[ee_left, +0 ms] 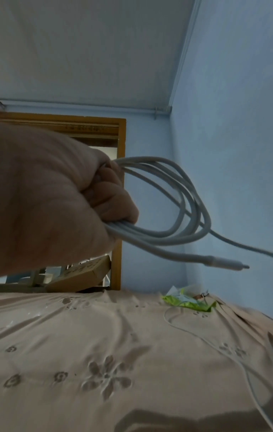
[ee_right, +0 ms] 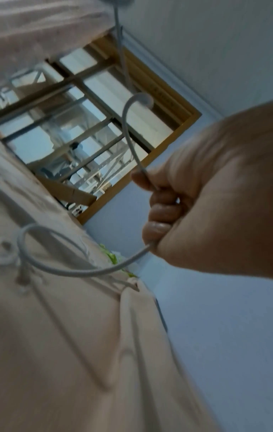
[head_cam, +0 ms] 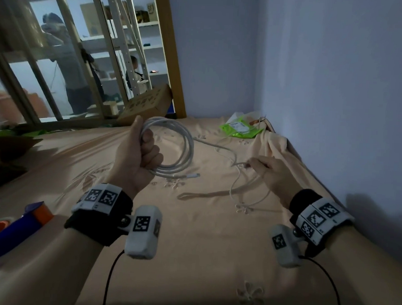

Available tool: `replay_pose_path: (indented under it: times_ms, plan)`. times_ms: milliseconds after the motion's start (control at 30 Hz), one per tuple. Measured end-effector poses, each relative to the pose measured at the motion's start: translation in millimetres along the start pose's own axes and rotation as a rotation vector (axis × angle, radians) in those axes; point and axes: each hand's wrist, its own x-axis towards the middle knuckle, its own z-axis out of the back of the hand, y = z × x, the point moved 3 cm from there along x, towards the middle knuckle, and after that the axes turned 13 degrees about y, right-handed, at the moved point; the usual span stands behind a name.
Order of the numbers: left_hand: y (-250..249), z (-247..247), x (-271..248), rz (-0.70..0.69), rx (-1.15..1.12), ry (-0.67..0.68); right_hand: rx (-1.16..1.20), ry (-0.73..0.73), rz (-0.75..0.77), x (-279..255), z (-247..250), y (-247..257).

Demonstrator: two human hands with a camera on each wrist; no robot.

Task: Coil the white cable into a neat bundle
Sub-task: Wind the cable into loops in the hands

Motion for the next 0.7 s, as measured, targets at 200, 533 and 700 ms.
replay_pose_path:
  times_ms: [200,533,700]
  plan:
    - [-17,-1,-2,-0.075,0.012,0.012,-0.34,0.012,-0.278,0,10,-25]
    - [-7,-16,-1,-0.077,0.013,0.029,-0.326,0.177,-0.176,18,-26,2]
    - [-3,-18,-2,-0.057,0.013,0.02,-0.16,0.177,-0.099,21,-38,12]
